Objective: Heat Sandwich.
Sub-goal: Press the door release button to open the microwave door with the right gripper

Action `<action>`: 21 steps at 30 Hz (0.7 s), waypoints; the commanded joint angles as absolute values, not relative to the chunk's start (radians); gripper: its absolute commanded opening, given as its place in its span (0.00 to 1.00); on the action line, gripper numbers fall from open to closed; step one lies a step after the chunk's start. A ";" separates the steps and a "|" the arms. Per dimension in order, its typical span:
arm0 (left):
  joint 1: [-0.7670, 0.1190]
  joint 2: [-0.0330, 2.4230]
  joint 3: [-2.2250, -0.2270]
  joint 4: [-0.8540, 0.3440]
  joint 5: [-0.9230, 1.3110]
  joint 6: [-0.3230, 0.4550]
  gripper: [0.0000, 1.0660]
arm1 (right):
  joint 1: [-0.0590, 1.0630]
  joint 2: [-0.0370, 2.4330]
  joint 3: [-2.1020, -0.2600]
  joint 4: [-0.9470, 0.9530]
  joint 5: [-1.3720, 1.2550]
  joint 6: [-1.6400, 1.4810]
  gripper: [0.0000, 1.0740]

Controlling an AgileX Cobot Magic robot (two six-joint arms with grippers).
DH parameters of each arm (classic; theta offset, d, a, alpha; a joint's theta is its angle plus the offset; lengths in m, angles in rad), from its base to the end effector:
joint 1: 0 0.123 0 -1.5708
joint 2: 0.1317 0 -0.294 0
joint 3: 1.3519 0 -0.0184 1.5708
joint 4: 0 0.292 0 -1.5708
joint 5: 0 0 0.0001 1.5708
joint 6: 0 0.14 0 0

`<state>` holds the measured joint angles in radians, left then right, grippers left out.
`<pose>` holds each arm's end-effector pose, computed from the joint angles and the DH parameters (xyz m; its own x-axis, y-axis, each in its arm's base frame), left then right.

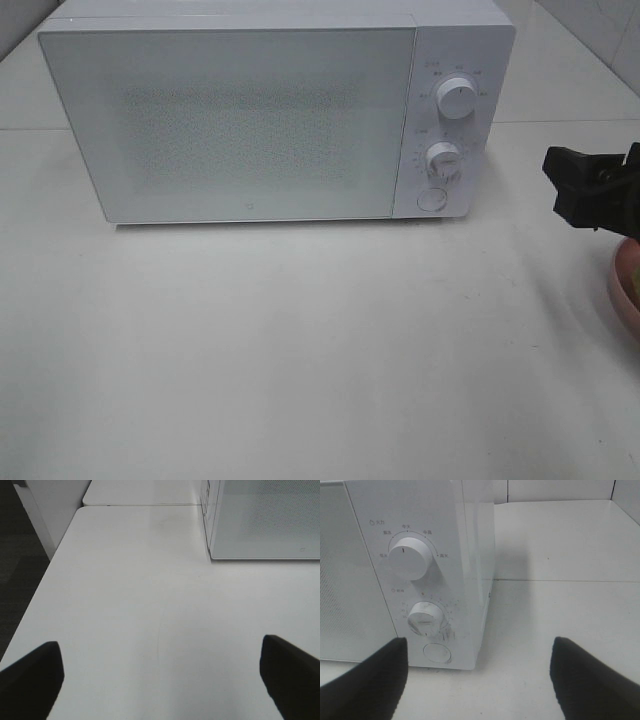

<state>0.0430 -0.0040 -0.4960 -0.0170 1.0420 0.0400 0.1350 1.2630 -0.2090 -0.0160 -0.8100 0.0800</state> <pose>0.0670 0.0008 0.2760 -0.4395 0.0125 -0.8981 -0.0160 0.9996 0.0218 0.2651 0.0376 0.1606 -0.1645 0.0472 -0.9852 -0.1349 0.9884 0.0699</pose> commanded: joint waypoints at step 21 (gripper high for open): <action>0.043 -0.033 -0.495 -0.017 1.036 0.036 0.93 | 0.662 1.552 -0.164 0.668 -1.248 -0.181 0.71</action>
<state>0.0430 -0.0040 -0.4960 -0.0170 1.0420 0.0400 0.6370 1.5380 -0.1650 0.6210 -1.1890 -0.1610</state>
